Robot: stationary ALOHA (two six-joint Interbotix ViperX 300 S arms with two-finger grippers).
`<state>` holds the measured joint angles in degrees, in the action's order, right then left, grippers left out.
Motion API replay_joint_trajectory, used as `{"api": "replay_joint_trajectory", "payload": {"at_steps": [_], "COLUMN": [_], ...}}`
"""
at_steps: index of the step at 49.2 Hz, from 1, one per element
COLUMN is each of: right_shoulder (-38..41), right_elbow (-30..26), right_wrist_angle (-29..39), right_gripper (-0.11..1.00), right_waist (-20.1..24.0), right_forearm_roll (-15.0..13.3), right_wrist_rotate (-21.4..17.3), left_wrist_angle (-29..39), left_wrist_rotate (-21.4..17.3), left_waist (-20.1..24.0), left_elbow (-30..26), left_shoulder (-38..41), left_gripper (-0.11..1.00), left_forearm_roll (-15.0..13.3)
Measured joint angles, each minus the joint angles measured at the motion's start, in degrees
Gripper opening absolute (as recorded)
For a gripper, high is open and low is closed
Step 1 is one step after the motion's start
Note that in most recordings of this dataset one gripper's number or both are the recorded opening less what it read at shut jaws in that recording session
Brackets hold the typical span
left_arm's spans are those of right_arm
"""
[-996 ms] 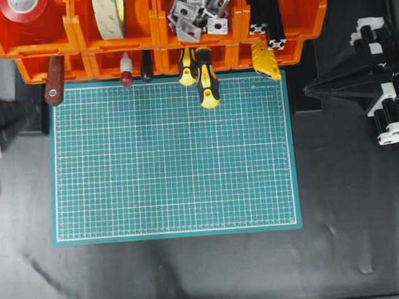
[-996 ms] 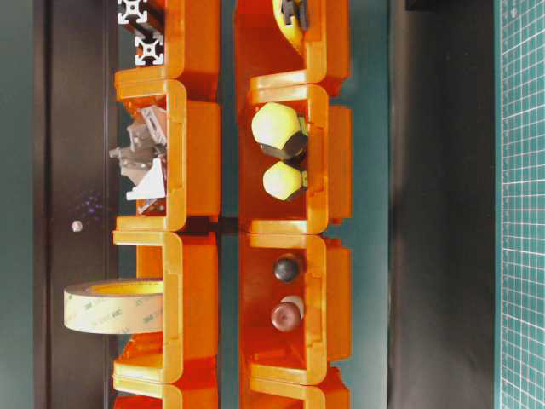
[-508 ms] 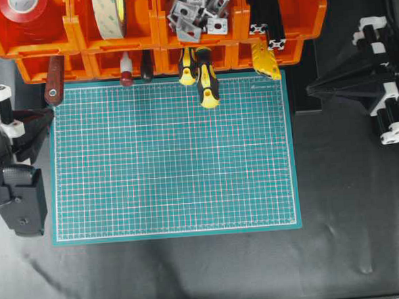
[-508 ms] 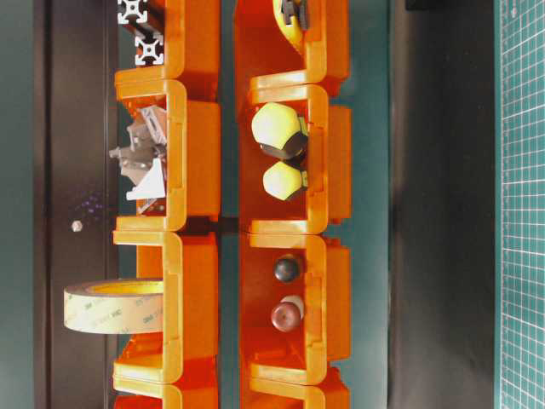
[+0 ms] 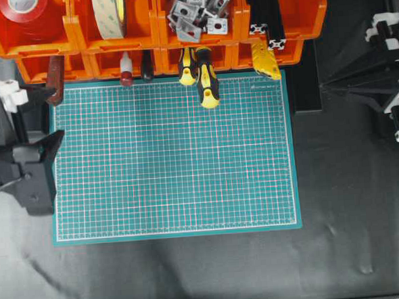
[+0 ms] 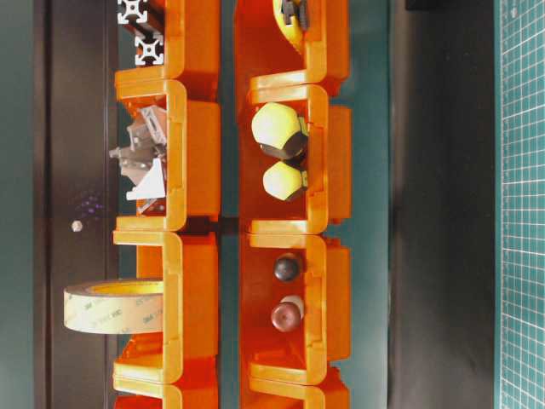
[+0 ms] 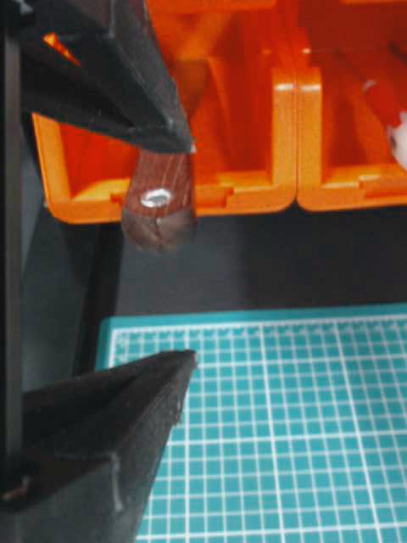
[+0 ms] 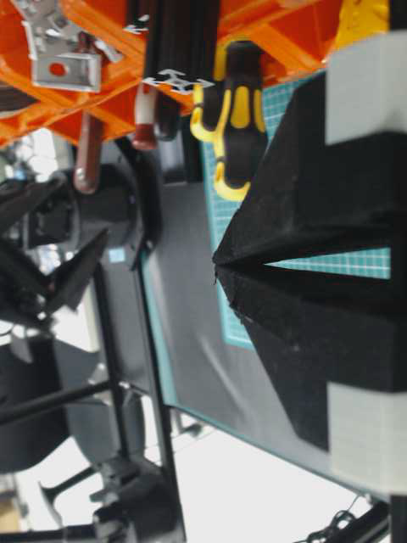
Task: Pick scraper from container rack with left arm.
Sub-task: 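Move the left gripper to the wooden scraper handle at the rack's left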
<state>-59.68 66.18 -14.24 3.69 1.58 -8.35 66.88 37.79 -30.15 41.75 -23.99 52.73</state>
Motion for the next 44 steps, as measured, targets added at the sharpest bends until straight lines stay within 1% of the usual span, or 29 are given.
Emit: {"api": "replay_joint_trajectory", "payload": {"at_steps": [5,17,26,31,35,38,42,44], "right_shoulder": [-0.6,-0.8,-0.8,-0.8,-0.8,-0.8,-0.8,-0.8], "right_elbow": [-0.3,-0.3,-0.3,-0.4,-0.4,-0.3,-0.3,-0.4], "right_wrist_angle": [0.7,2.7,2.8,2.9,2.9,2.9,2.9,2.8], "right_gripper": [0.00,0.00,0.00,0.00,0.00,0.00,0.00,0.00], "right_waist": [0.0,0.0,0.0,0.0,0.1,0.1,0.0,0.0], "right_forearm_roll": [0.1,0.1,0.1,0.1,0.1,0.1,0.1,0.1], "right_wrist_rotate": [-0.4,-2.9,-3.3,-3.3,-3.3,-3.3,-3.3,-3.3], "left_wrist_angle": [-1.2,-1.9,-2.2,-1.9,-1.8,-1.8,-1.8,-1.8], "left_wrist_rotate": [-0.1,-0.1,-0.1,-0.1,0.0,-0.1,-0.1,-0.1], "left_waist": [1.5,6.0,7.1,7.3,7.4,7.5,7.5,7.5], "left_elbow": [0.5,3.0,3.2,3.4,3.5,3.5,3.5,3.5], "left_shoulder": [0.0,0.3,0.4,0.5,0.5,0.5,0.5,0.5], "left_gripper": [0.91,0.91,0.90,0.88,0.84,0.78,0.67,0.59], "left_forearm_roll": [0.0,0.0,0.0,0.0,0.0,0.0,0.0,0.0]}}
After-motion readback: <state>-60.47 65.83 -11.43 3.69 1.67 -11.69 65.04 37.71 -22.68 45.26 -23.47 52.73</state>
